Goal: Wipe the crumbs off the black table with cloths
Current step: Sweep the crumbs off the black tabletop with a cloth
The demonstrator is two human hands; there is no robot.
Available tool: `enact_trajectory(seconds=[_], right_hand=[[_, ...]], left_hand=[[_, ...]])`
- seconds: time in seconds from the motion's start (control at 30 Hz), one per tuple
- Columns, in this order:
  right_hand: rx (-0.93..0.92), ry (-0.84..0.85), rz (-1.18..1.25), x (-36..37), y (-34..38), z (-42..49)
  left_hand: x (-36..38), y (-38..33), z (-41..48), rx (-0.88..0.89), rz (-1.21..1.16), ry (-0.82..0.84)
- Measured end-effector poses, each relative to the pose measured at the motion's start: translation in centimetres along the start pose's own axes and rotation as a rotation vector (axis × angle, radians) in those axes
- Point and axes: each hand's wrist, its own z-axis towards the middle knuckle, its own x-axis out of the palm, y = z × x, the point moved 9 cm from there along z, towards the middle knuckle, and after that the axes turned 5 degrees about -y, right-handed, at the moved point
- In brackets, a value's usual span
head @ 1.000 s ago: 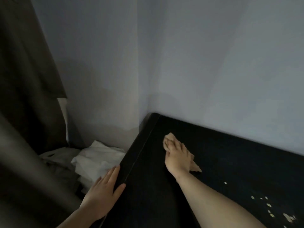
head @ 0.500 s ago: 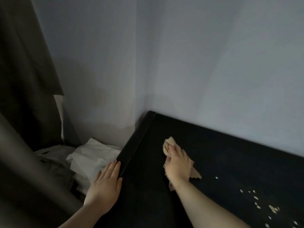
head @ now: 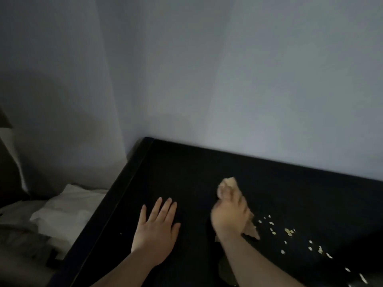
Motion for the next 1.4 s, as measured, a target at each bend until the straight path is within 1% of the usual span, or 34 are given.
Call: enact_trajectory(seconds=[0.03,0.07,0.1,0.13,0.17,0.2,0.23,0.3,0.4,0.43,0.47,0.5,0.53,0.57,0.6,0.63,0.67,0.7,0.73,0.77,0.87,0.93,0.97,1.03,1.07,1.1,1.17,1.2,1.23,1.27,1.3,1.33,1.37,1.4], right_hand=[[-0.138,-0.024,0.055,0.3,2.3,-1.4],[-0.331,0.002,0.109,0.8,4.9,-3.1],[-0.507,0.101,0.148,1.3,6.9,-4.6],[-0.606,0.200,0.152,1.5,7.6,-5.0],[-0.634,0.261,0.133,1.6,7.0,-4.2],[-0.609,0.226,0.100,1.3,5.4,-2.5],[-0.534,0.153,0.038,0.9,3.1,-0.7],[-0.246,0.063,-0.060,-0.4,-3.3,2.7],[0.203,0.060,-0.063,-2.7,-11.7,3.6],[0.318,0.085,-0.067,-2.5,-12.4,3.1],[0.356,0.083,-0.061,-2.6,-11.6,2.6],[0.297,0.025,-0.058,-2.7,-9.6,2.0],[0.166,-0.034,-0.033,-2.6,-6.8,1.3],[-0.029,-0.056,-0.001,-2.0,-3.4,0.2],[-0.235,0.015,0.046,-1.0,-0.1,-1.1],[-0.390,0.109,0.096,-0.4,2.3,-2.3],[-0.460,0.200,0.107,0.1,3.2,-2.6],[-0.477,0.231,0.094,0.1,3.0,-1.8],[-0.450,0.204,0.058,-0.2,1.6,-0.4],[-0.375,0.166,0.010,-0.4,-0.8,1.3],[0.023,0.070,-0.040,-2.6,-11.3,5.2],[0.264,0.002,-0.071,-5.0,-17.3,5.5],[0.359,-0.008,-0.078,-5.7,-19.0,5.1],[0.474,-0.004,-0.069,-5.4,-19.4,4.7],[0.452,-0.017,-0.058,-5.0,-18.1,4.7],[0.358,-0.026,-0.050,-4.3,-15.7,4.8],[0.030,-0.015,0.012,-2.4,-9.1,4.3],[-0.141,0.032,0.060,-1.5,-5.7,3.4],[-0.273,0.097,0.099,-0.9,-3.1,2.5],[-0.355,0.155,0.117,-0.7,-1.5,1.9],[-0.395,0.190,0.118,-0.6,-1.3,2.1],[-0.402,0.176,0.091,-0.8,-2.1,2.9],[-0.368,0.127,0.040,-1.2,-3.9,4.2],[-0.285,0.066,-0.017,-1.9,-6.6,5.6]], left_hand=[[0.0,0.0,0.1,-0.003,0.002,0.001],[0.0,0.0,0.2,-0.006,0.001,0.006],[-0.1,0.0,0.2,-0.011,-0.003,0.010],[-0.3,0.0,0.2,-0.023,-0.008,0.010],[-0.5,0.0,0.2,-0.030,-0.011,0.008],[-0.7,-0.2,0.3,-0.034,-0.014,0.004],[-0.7,-0.3,0.3,-0.039,-0.019,0.001],[-0.7,-0.4,0.4,-0.060,-0.042,-0.003],[-0.7,-1.0,0.7,-0.078,-0.051,-0.009],[-0.7,-1.3,0.8,-0.085,-0.052,-0.010],[-0.7,-1.7,1.0,-0.087,-0.049,-0.009],[-0.7,-2.1,1.3,-0.083,-0.039,-0.009],[-0.7,-2.5,1.7,-0.076,-0.029,-0.008],[-0.7,-2.8,2.1,-0.072,-0.026,-0.002],[-0.7,-3.1,2.5,-0.074,-0.033,0.003],[-0.7,-3.4,2.9,-0.081,-0.043,0.006],[-0.7,-3.7,3.3,-0.089,-0.049,0.005],[-0.8,-3.9,3.7,-0.089,-0.048,0.002],[-0.9,-4.2,4.0,-0.082,-0.045,-0.005],[-0.9,-4.4,4.3,-0.073,-0.040,-0.014],[-1.0,-5.7,5.0,-0.031,-0.016,-0.035],[-0.9,-7.7,5.4,0.054,-0.011,-0.022],[-0.9,-8.8,5.6,0.091,-0.006,-0.017],[-0.7,-10.0,6.0,0.111,0.005,-0.023],[-0.7,-10.3,6.2,0.104,0.011,-0.032],[-0.6,-10.4,6.3,0.094,0.016,-0.039],[-0.6,-10.3,6.4,0.085,0.021,-0.042],[-0.6,-10.3,6.4,0.083,0.022,-0.038],[-0.5,-10.3,6.4,0.078,0.023,-0.034],[-0.6,-10.3,6.4,0.073,0.024,-0.038],[-0.7,-10.4,6.4,0.071,0.028,-0.043],[-0.7,-10.4,6.4,0.071,0.031,-0.049],[-0.7,-10.4,6.4,0.071,0.032,-0.052],[-0.7,-10.4,6.4,0.069,0.036,-0.056]])
